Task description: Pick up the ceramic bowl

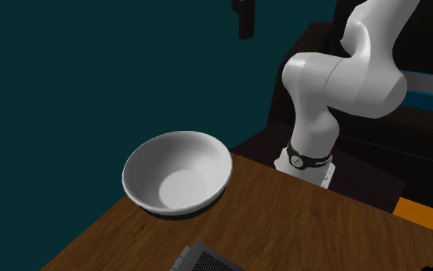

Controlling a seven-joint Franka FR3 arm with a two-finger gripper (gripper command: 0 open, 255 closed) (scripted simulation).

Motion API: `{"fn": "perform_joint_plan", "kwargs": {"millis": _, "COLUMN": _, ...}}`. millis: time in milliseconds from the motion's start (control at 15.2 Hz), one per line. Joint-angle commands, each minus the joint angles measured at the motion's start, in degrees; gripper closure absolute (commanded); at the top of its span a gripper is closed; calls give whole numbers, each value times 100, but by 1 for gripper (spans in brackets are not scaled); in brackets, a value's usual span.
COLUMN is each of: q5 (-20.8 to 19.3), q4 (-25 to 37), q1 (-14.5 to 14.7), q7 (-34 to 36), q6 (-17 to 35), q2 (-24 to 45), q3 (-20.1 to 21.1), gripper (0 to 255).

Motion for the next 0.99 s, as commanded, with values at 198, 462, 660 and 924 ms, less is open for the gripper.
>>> {"fn": "perform_joint_plan", "kwargs": {"millis": 198, "q5": -212, "q4": -437, "q1": -29, "q7": 95, "q6": 557, "q2": 147, "q3": 252, "gripper": 0}}
{"fn": "perform_joint_plan", "kwargs": {"millis": 462, "q5": -524, "q4": -938, "q1": -90, "q7": 275, "q6": 1319, "q2": 463, "q3": 570, "gripper": 0}}
{"fn": "perform_joint_plan", "kwargs": {"millis": 660, "q5": -798, "q4": -1244, "q1": -166, "q7": 460, "q6": 1900, "q2": 796, "q3": 800, "gripper": 0}}
{"fn": "perform_joint_plan", "kwargs": {"millis": 924, "q5": -1253, "q4": -1547, "q1": -334, "q7": 797, "q6": 2673, "q2": 1371, "q3": 1103, "gripper": 0}}
